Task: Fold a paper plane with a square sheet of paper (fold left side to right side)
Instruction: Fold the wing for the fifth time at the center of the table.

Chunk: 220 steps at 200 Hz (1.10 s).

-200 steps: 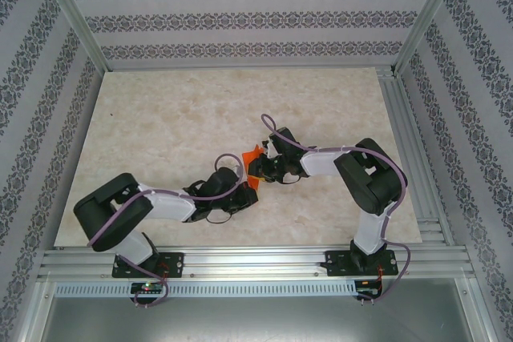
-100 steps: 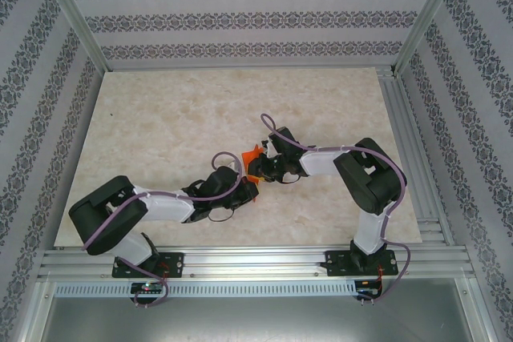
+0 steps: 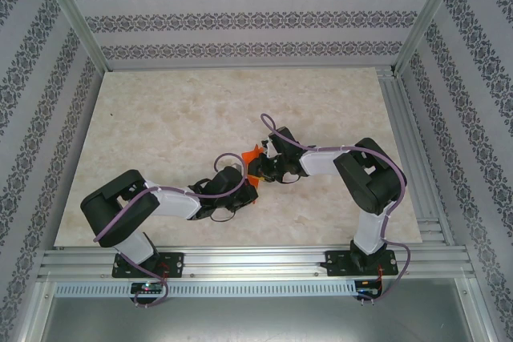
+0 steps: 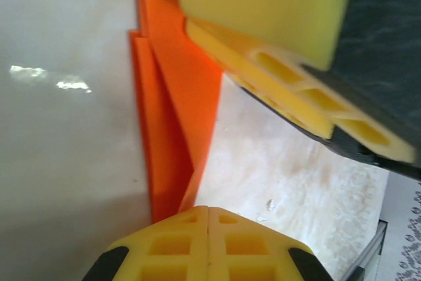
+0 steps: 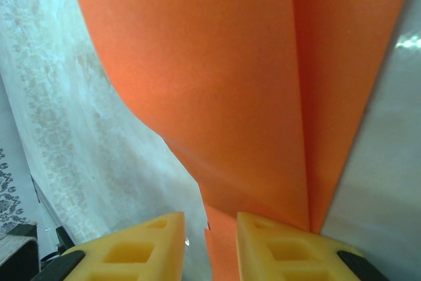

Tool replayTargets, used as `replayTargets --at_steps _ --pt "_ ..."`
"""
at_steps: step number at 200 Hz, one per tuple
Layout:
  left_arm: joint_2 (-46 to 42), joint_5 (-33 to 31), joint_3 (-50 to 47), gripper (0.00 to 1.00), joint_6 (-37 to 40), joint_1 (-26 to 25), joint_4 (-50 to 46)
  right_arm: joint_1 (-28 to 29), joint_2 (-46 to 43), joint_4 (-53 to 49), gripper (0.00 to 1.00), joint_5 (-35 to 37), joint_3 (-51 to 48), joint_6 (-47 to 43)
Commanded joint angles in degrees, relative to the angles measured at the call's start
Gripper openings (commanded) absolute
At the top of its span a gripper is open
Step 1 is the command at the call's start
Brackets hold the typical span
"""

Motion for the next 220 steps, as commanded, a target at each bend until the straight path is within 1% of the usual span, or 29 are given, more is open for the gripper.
replayTargets --at_steps 1,42,87,122,139,164,190,220 --pt "1.3 -1.52 -0.25 0.0 -0.07 0.47 -4.76 0.53 3.24 -4.19 0.28 4.49 -0.75 -0.49" --pt "4.12 -0.71 -1.25 0.0 -2.9 0.47 -4.04 0.08 1.23 -2.79 0.28 3.51 -0.55 -0.5" --pt "4.52 -1.2 -2.38 0.0 -4.86 0.38 -5.21 -0.77 -1.11 -3.44 0.28 3.12 0.35 -1.74" --pt "4.51 -1.38 -2.5 0.0 -5.28 0.29 -5.84 -0.45 -3.79 -0.89 0.28 2.72 -1.47 -0.44" --pt "4.52 -1.36 -2.36 0.0 -5.23 0.29 -6.21 -0.07 -2.97 -1.53 0.28 3.33 -1.27 -0.35" --pt "4.55 -1.43 -2.21 0.0 -5.15 0.22 -6.86 -0.01 0.75 -1.74 0.28 3.19 1.22 -0.9" --pt "4.18 -1.44 -2.29 0.0 -5.24 0.2 -7.29 -0.28 1.47 -5.2 0.28 6.39 3.18 -2.88" --pt "4.43 -1.03 -2.26 0.0 -5.11 0.2 -7.27 -0.73 2.16 -9.02 0.27 8.46 5.94 -5.49"
